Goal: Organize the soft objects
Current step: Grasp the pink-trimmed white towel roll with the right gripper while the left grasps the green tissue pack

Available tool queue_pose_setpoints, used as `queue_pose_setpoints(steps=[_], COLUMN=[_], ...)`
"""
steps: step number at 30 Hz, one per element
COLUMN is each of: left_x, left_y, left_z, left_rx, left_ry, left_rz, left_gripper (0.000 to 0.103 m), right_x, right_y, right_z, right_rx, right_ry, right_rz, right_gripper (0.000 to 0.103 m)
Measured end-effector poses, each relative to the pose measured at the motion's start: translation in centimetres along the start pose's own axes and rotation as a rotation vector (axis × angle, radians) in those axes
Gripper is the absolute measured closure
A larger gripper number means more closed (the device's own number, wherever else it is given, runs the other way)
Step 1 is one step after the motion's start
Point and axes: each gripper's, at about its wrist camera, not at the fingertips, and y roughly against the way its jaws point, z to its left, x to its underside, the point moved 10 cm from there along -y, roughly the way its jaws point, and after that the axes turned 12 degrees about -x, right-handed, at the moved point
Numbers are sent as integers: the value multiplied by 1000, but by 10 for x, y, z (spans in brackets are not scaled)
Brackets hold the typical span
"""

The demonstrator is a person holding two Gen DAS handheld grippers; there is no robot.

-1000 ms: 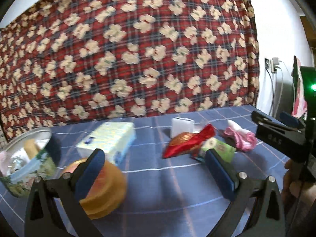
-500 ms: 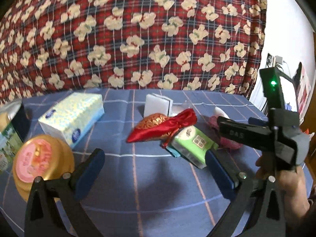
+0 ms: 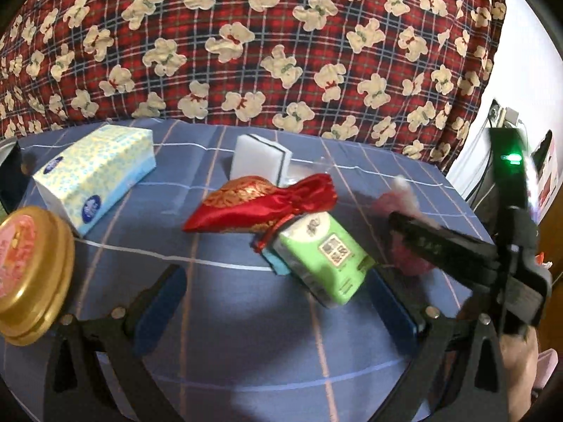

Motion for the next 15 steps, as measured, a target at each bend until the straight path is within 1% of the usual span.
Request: queue_pose_setpoints(steps=[2, 6, 8, 11, 14, 15], left_x=[0, 0, -1, -4, -1, 1], left_y=[-2, -9, -15, -30, -49, -54], left_z=[-7, -25, -33, -41, -44, -43], left_rx=[0, -6, -14, -45, -73, -81], left_ry=[5, 13, 14, 36, 76, 85], left_rz=[11, 29, 40, 75, 150, 167], left_gripper=[1, 1, 1, 1, 2, 7], right_x=[-7, -16, -19, -20, -19, -18], right_y=[16, 32, 34, 33, 31, 30], right_z=[-9, -19, -20, -18, -23, -24], right_rx=[36, 59, 68, 58, 46, 44], right_ry=[-1, -31, -25, -31, -52, -59], right_rz=[-75, -151, -160, -157, -152, -149], right_gripper=[67, 67, 67, 67, 67, 67])
